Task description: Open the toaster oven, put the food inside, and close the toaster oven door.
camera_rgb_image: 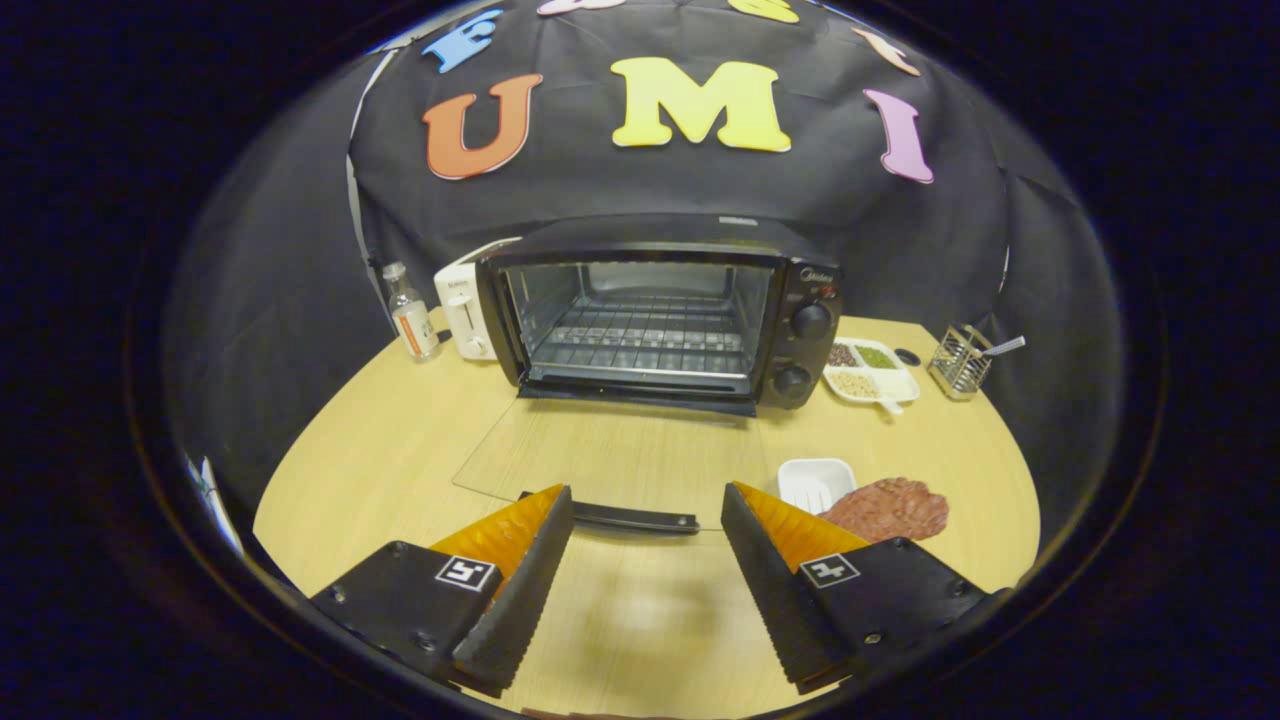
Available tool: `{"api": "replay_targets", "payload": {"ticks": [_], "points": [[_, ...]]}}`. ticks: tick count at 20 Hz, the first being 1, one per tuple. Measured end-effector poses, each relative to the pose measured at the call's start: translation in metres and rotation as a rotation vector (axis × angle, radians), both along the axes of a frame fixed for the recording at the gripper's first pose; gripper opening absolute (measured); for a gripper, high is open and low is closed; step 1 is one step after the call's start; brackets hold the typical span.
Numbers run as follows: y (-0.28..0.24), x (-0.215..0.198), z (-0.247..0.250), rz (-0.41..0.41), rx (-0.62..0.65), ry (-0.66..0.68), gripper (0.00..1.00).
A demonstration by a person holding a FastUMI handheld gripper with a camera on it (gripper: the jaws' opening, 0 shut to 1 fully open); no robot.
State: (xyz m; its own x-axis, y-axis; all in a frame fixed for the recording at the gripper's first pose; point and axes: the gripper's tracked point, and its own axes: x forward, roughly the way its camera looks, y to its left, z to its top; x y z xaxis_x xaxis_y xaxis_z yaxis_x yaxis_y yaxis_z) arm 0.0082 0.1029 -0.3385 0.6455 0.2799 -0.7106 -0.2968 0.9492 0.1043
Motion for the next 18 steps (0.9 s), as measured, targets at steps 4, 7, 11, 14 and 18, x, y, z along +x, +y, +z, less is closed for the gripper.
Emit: {"api": "replay_targets", "payload": {"ticks": [4, 7, 11, 14, 18], "points": [[-0.051, 0.009, 0.028, -0.041, 0.041, 0.032, 0.95], [-0.105, 0.026, 0.03, -0.093, 0.015, 0.035, 0.95], [-0.154, 0.029, 0.013, -0.125, 0.07, 0.139, 0.94], [-0.173, 0.032, -0.007, -0.129, 0.146, 0.227, 0.94], [-0.171, 0.032, -0.04, -0.085, 0.26, 0.366, 0.83]]}}
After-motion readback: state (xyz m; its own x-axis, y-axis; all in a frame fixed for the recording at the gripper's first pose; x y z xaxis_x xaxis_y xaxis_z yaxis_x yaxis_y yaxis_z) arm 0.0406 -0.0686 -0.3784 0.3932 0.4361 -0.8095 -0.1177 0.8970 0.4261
